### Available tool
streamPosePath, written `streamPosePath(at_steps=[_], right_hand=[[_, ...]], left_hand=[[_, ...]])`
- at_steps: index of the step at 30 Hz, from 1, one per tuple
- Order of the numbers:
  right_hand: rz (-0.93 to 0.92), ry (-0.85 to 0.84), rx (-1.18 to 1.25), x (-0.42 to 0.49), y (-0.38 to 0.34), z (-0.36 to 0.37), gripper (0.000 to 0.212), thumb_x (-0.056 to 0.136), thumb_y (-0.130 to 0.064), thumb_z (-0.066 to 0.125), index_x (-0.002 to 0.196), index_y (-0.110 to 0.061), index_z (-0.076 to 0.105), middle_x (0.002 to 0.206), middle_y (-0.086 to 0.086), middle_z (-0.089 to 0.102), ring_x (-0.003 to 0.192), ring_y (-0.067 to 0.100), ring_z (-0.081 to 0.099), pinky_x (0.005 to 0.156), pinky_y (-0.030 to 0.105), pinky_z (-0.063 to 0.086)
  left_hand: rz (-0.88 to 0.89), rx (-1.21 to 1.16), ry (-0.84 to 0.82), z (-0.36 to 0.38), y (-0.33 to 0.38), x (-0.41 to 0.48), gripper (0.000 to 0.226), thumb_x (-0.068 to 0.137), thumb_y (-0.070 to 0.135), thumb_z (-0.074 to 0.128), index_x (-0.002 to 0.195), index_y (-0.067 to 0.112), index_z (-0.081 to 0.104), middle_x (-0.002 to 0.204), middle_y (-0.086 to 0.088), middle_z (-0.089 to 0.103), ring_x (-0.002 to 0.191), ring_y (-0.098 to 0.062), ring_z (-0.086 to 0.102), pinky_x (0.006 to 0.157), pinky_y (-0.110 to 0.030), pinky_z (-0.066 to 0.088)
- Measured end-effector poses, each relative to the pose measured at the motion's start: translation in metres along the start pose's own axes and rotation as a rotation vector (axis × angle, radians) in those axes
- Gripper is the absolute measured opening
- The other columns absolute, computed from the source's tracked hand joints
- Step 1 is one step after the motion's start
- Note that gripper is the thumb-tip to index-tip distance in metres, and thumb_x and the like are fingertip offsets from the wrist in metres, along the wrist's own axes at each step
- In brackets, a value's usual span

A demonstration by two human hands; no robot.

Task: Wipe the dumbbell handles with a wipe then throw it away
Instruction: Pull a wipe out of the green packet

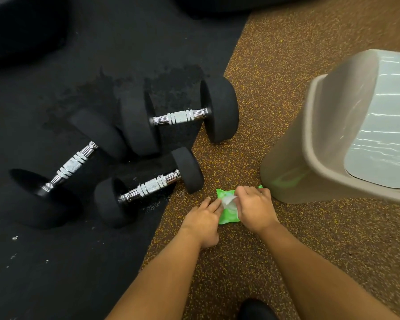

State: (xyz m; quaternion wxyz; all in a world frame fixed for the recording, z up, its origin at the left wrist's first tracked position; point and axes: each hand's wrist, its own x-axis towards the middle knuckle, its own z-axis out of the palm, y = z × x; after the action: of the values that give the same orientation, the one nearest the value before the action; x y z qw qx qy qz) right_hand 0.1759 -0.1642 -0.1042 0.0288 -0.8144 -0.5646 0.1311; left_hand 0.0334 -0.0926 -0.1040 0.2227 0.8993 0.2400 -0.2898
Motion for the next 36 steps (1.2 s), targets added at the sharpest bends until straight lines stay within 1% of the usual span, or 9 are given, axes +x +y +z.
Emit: streamPosePath(at_steps=[3, 8, 15, 19, 21, 25, 31, 34, 36], right_hand=[[0.025, 0.023, 0.023, 0.000, -0.003, 0.000, 0.014, 0.077, -0.008, 0.062, 0.081, -0.017, 0.051, 0.075, 0.001, 0.062, 0.072, 0.026, 0.062, 0.081, 0.047, 0.046], [0.034, 0.066, 0.002, 0.006, -0.008, -0.007, 0.025, 0.070, -0.012, 0.034, 0.083, -0.016, 0.054, 0.073, 0.003, 0.058, 0.062, 0.028, 0.062, 0.074, 0.040, 0.051], [0.052, -0.088, 0.118, 0.019, -0.015, -0.021, 0.029, 0.092, -0.005, 0.038, 0.119, -0.013, 0.046, 0.115, 0.012, 0.046, 0.092, 0.040, 0.055, 0.078, 0.044, 0.041], [0.041, -0.015, 0.234, 0.025, -0.023, -0.030, 0.022, 0.100, -0.024, 0.032, 0.114, -0.014, 0.045, 0.114, 0.011, 0.053, 0.090, 0.043, 0.058, 0.074, 0.045, 0.043], [0.042, 0.025, 0.250, 0.028, -0.028, -0.036, 0.027, 0.100, -0.032, 0.030, 0.111, -0.013, 0.044, 0.112, 0.012, 0.059, 0.090, 0.043, 0.059, 0.073, 0.044, 0.043], [0.046, 0.142, 0.341, 0.033, -0.041, -0.046, 0.028, 0.099, -0.034, 0.035, 0.107, -0.010, 0.046, 0.098, 0.017, 0.067, 0.087, 0.046, 0.060, 0.067, 0.043, 0.041], [-0.024, 0.311, 0.562, 0.038, -0.068, -0.064, 0.039, 0.092, -0.044, 0.030, 0.092, -0.009, 0.046, 0.077, 0.016, 0.064, 0.071, 0.042, 0.060, 0.058, 0.040, 0.039], [-0.057, 0.334, 0.629, 0.041, -0.085, -0.072, 0.039, 0.090, -0.049, 0.029, 0.087, -0.013, 0.045, 0.074, 0.008, 0.059, 0.069, 0.037, 0.057, 0.059, 0.039, 0.040], [-0.085, 0.333, 0.675, 0.043, -0.097, -0.076, 0.037, 0.091, -0.048, 0.032, 0.084, -0.014, 0.044, 0.072, 0.002, 0.054, 0.066, 0.029, 0.054, 0.059, 0.039, 0.040]], left_hand=[[-0.001, -0.001, -0.025, -0.001, -0.001, -0.001, 0.083, 0.086, 0.029, 0.054, 0.152, 0.018, 0.006, 0.161, 0.002, 0.000, 0.147, -0.025, 0.000, 0.116, -0.047, 0.020], [0.001, -0.013, -0.056, -0.003, -0.001, -0.002, 0.085, 0.084, 0.030, 0.057, 0.152, 0.018, 0.008, 0.161, 0.003, -0.002, 0.147, -0.025, -0.002, 0.115, -0.049, 0.019], [0.015, -0.038, -0.087, -0.010, -0.009, 0.000, 0.081, 0.086, 0.030, 0.056, 0.152, 0.021, 0.011, 0.161, 0.006, -0.001, 0.148, -0.023, -0.001, 0.117, -0.049, 0.019], [0.018, -0.196, 0.102, -0.017, -0.013, -0.001, 0.065, 0.090, 0.034, 0.052, 0.147, 0.017, 0.029, 0.155, -0.003, 0.025, 0.142, -0.024, 0.025, 0.113, -0.042, 0.031], [0.014, -0.289, 0.244, -0.021, -0.014, -0.002, 0.049, 0.091, 0.034, 0.049, 0.137, 0.016, 0.044, 0.138, -0.004, 0.044, 0.125, -0.026, 0.048, 0.101, -0.040, 0.044], [-0.016, -0.531, 0.522, -0.027, -0.015, -0.007, 0.028, 0.094, 0.029, 0.047, 0.115, 0.014, 0.059, 0.109, -0.007, 0.059, 0.102, -0.028, 0.058, 0.087, -0.040, 0.048], [-0.211, -1.158, 0.757, -0.046, -0.016, -0.016, 0.027, 0.094, 0.038, 0.048, 0.107, 0.022, 0.066, 0.089, 0.001, 0.071, 0.083, -0.016, 0.065, 0.080, -0.035, 0.054], [-0.237, -1.590, 0.776, -0.056, -0.022, -0.022, 0.032, 0.095, 0.041, 0.050, 0.110, 0.017, 0.065, 0.098, -0.008, 0.071, 0.092, -0.027, 0.069, 0.080, -0.047, 0.057], [-0.215, -1.765, 0.799, -0.063, -0.030, -0.029, 0.033, 0.095, 0.036, 0.052, 0.115, 0.013, 0.063, 0.102, -0.009, 0.071, 0.094, -0.024, 0.068, 0.075, -0.038, 0.057]])
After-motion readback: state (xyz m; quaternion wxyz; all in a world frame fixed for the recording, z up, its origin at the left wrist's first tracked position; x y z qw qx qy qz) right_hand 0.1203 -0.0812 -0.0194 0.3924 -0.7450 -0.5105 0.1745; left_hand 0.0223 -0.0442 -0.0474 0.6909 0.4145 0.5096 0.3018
